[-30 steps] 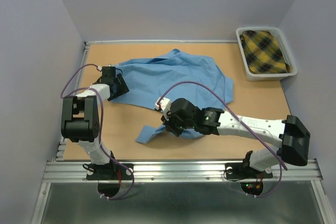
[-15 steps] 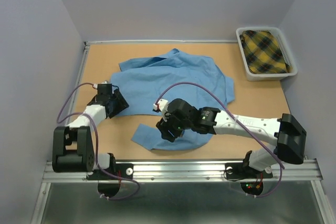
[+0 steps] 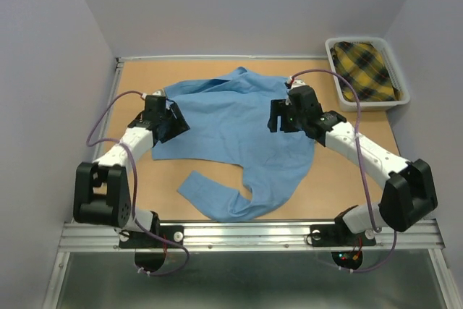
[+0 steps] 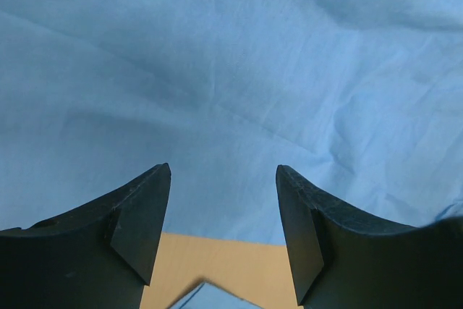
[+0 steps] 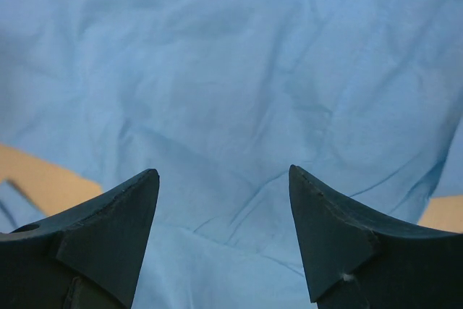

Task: Fold and stack the long sleeve shirts
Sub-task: Flatten the shirt out

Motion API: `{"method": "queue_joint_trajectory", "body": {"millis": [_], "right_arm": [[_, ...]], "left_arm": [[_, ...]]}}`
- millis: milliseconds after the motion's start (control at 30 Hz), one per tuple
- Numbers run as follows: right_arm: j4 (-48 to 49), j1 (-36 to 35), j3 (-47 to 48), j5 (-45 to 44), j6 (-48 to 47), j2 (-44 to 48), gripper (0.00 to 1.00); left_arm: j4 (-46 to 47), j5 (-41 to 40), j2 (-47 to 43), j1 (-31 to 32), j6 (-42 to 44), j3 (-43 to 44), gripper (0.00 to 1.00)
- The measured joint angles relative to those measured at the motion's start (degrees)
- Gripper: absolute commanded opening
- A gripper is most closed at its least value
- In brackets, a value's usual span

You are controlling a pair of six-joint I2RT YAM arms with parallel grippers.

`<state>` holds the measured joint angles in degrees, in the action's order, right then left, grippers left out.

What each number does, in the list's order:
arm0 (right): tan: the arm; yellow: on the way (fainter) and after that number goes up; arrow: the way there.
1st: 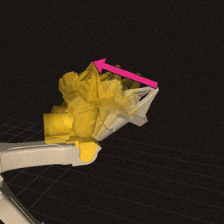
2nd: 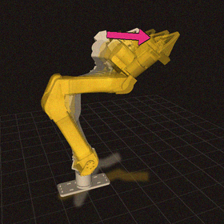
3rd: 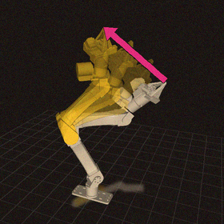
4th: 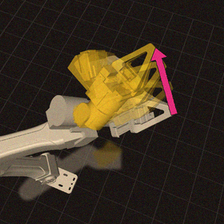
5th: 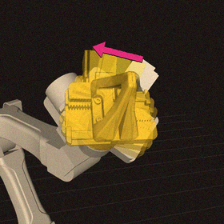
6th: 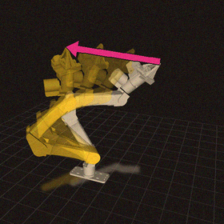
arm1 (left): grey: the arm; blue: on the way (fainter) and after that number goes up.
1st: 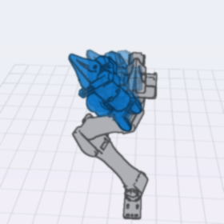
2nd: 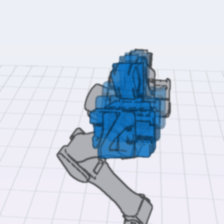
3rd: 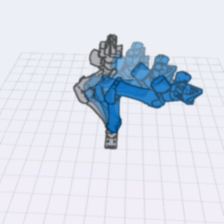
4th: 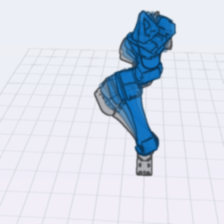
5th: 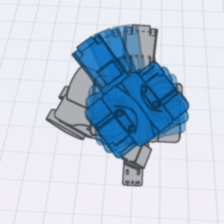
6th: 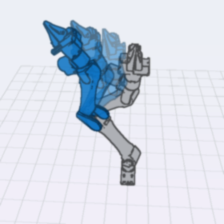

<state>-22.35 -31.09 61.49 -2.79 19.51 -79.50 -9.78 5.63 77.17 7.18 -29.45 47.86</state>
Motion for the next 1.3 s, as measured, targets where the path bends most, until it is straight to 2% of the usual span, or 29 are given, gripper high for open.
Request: {"method": "queue_joint_trajectory", "body": {"millis": [67, 200, 367, 500, 600, 700, 800, 967, 1100, 1200, 1300], "right_arm": [[0.17, 2.99, -0.66, -0.24, 1.29, -2.99, 0.77], [0.59, 6.08, -4.46, -0.11, 3.74, -8.68, 0.77], [1.51, 8.63, -11.17, 0.33, 7.08, -9.75, 0.76], [3.13, 10.54, -14.36, 0.63, 9.16, -7.61, 0.76], [2.21, 11.32, -14.88, 0.37, 8.98, -4.52, 0.76], [1.51, 11.47, -13.33, 0.57, 7.17, -2.93, 0.76], [0.33, 11.52, -6.73, 2.05, 2.12, -4.55, 0.77], [1.77, 11.52, 12.61, 5.01, -10.60, -15.69, 0.83], [2.43, 11.52, 23.78, 6.19, -18.69, -24.37, 0.87], [2.19, 11.52, 33.81, 7.30, -24.81, -33.48, 0.93], [2.34, 11.52, 40.96, 7.61, -29.49, -40.68, 0.94]], "left_arm": [[1.01, 0.76, 7.43, 1.05, -0.02, 2.03, 0.71], [1.86, 1.84, 15.74, 1.36, -0.70, 3.61, 0.71], [4.07, 2.38, 16.11, 1.33, -2.25, 2.67, 0.71], [8.02, 3.43, 13.31, 1.18, -3.48, -1.88, 0.71], [9.01, 5.38, 10.12, 1.18, -4.13, -5.35, 0.71], [5.84, 6.08, 6.27, 1.38, -4.09, -7.80, 0.71], [1.09, 4.74, 2.89, 1.46, -3.52, -7.52, 0.71], [-2.25, 2.12, 3.02, 1.53, -2.12, -0.22, 0.71], [-1.14, 0.33, 9.57, 3.91, -0.33, 9.25, 0.71], [-0.04, 0.11, 14.93, 6.84, 0.90, 13.14, 0.71], [0.42, 0.15, 19.56, 9.22, 1.90, 14.82, 0.71]]}}
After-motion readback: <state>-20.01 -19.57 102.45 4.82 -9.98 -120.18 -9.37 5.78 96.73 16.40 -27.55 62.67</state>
